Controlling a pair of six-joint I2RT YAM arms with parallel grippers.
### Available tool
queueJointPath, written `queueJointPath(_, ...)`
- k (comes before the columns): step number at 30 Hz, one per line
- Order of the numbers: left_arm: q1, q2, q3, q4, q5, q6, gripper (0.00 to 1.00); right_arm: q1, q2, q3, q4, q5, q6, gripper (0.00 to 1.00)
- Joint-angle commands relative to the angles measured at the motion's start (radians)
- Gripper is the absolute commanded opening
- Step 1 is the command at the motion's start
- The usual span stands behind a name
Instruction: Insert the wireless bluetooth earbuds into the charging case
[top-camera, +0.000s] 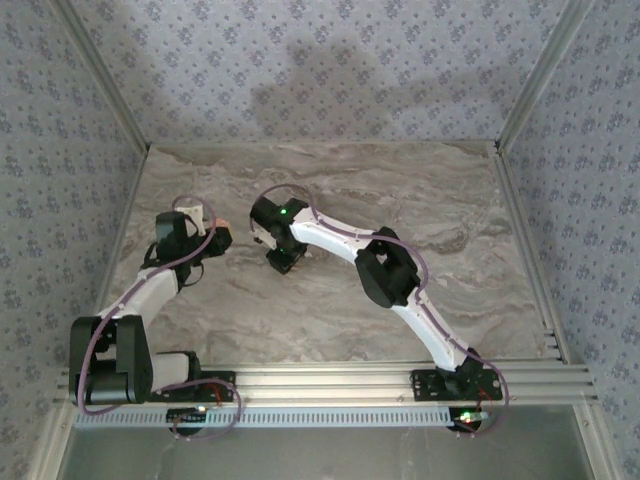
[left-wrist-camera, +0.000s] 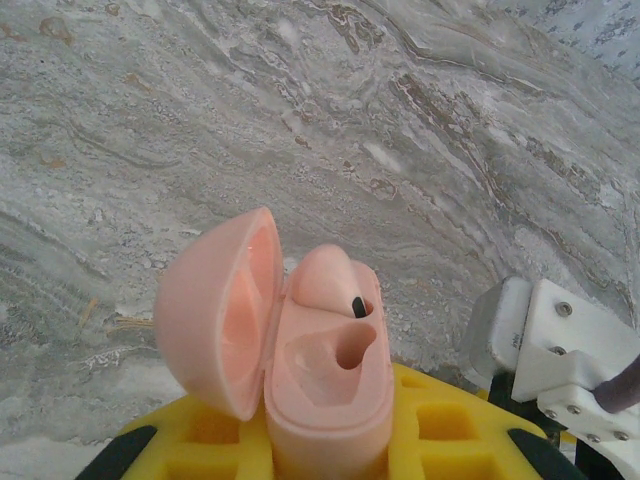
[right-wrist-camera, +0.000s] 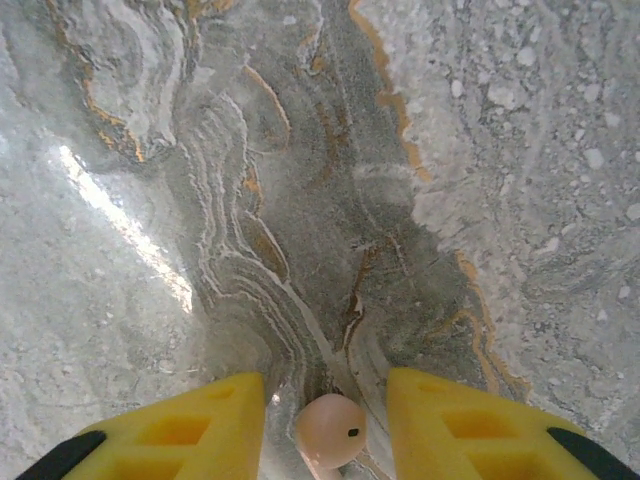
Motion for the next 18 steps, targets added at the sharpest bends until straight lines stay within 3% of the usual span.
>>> queueJointPath(1, 0.007, -0.018, 0.001, -0.011, 0.024, 0.016, 0.01, 0.004, 0.035, 0.022, -0.031, 0.007, -0.017, 0.34)
queueJointPath(18, 0.007, -0.027, 0.003, -0.019, 0.033, 0.026, 0.01, 0.000, -0.015, -0.008, -0.015, 0.039, 0.019, 0.21)
